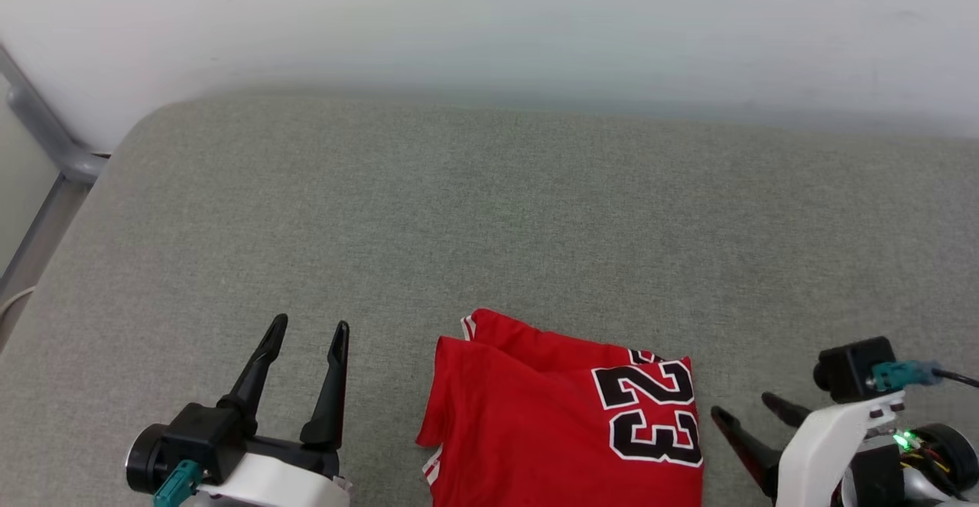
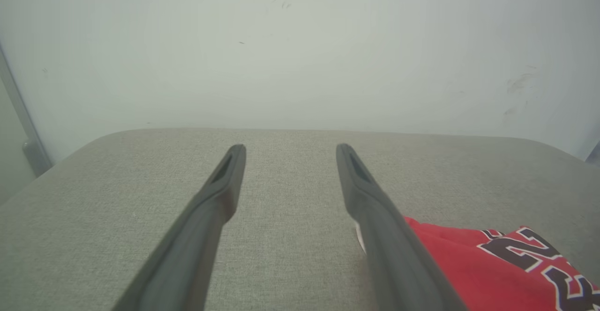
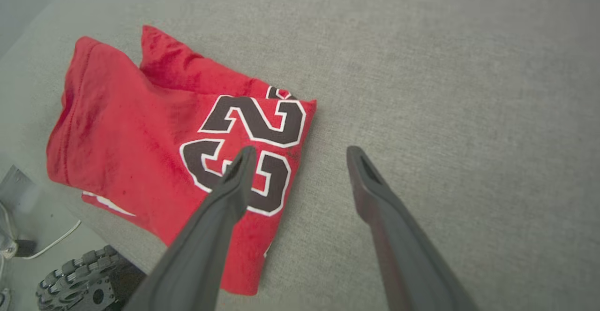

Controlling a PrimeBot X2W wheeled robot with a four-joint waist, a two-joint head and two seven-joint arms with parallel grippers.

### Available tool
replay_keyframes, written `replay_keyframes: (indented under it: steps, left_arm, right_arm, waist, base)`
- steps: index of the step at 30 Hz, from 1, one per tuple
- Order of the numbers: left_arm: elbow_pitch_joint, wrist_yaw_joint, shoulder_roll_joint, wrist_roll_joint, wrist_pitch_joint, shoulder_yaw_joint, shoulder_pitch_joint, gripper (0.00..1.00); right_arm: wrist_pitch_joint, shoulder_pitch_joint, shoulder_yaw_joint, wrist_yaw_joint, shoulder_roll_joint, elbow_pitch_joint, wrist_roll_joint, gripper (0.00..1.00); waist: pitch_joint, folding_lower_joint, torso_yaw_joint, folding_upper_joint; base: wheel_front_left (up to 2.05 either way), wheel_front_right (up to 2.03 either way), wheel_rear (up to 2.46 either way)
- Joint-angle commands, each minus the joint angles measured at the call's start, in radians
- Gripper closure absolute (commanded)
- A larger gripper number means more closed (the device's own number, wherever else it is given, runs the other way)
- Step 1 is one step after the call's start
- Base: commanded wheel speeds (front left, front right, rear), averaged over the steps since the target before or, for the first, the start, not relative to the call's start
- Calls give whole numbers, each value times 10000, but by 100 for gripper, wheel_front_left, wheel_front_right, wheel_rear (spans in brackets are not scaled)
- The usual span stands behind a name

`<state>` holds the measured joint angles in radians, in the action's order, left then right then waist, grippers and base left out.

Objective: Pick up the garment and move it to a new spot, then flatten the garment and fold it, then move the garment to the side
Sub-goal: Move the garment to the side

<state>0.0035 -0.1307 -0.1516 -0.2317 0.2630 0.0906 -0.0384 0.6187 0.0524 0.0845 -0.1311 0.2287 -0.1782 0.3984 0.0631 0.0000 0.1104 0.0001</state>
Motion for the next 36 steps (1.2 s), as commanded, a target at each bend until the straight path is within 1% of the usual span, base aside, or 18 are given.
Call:
replay_keyframes:
  steps: [1,4,6,10,15,19,22,25,27,28,29,30,31,36]
  left_arm:
    - [25,7,3,-10,22,27,129,0]
    - [59,7,29,-22,22,155,278,0]
    - [91,6,28,-32,22,230,366,0]
    - [135,6,-2,-62,22,313,552,0]
    - [162,6,4,-81,22,371,720,0]
    - [184,6,40,-74,22,388,823,0]
    - [189,6,87,-71,22,449,909,0]
    - [212,6,109,-63,22,506,952,0]
    - [232,5,112,-47,22,526,1029,0]
    - [246,5,110,-36,22,541,1054,0]
    - [297,5,89,-20,22,585,1058,0]
    - [384,5,29,5,22,670,1048,0]
    - [432,5,-39,24,22,760,1041,0]
    - [540,7,-91,8,22,774,925,0]
  right_arm:
    - [588,145,10,9,-63,-110,131,0]
    - [2261,129,35,9,-126,-398,101,0]
    - [3004,77,49,7,-264,-416,-12,0]
    - [3811,-164,-84,9,-527,-196,-455,0]
    - [4097,-429,-313,9,-938,329,-860,0]
    - [4017,-636,-355,9,-1109,805,-1155,0]
    - [3919,-666,-111,7,-1103,1269,-1398,0]
    - [3820,-715,76,7,-1239,1736,-1427,0]
    - [3769,-728,337,7,-1136,2022,-1527,0]
    - [3737,-733,501,5,-1085,2145,-1531,18]
    - [3713,-709,703,4,-1012,2262,-1509,58]
    - [3634,-697,854,4,-930,2350,-1486,85]
    - [3534,-720,910,5,-855,2414,-1472,100]
    - [2979,-1019,932,12,-531,2456,-1402,100]
  waist:
    - [122,0,104,-1]
    - [294,0,271,-1]
    - [439,0,420,-1]
    - [686,0,710,-1]
    - [973,0,1060,-1]
    - [1152,0,1267,-1]
    - [1291,0,1389,-1]
    - [1387,0,1480,-1]
    - [1425,0,1517,-1]
    - [1430,0,1527,-1]
    - [1423,0,1530,-1]
    - [1392,0,1523,-1]
    - [1346,0,1505,-1]
    - [1068,0,1322,-1]
  base:
    - [0,0,0]
    - [0,0,0]
    - [0,0,0]
    - [0,0,0]
    - [0,0,0]
    - [0,0,0]
    - [0,0,0]
    - [0,0,0]
    - [0,0,0]
    - [0,0,0]
    - [0,0,0]
    - [0,0,0]
    - [0,0,0]
    - [0,0,0]
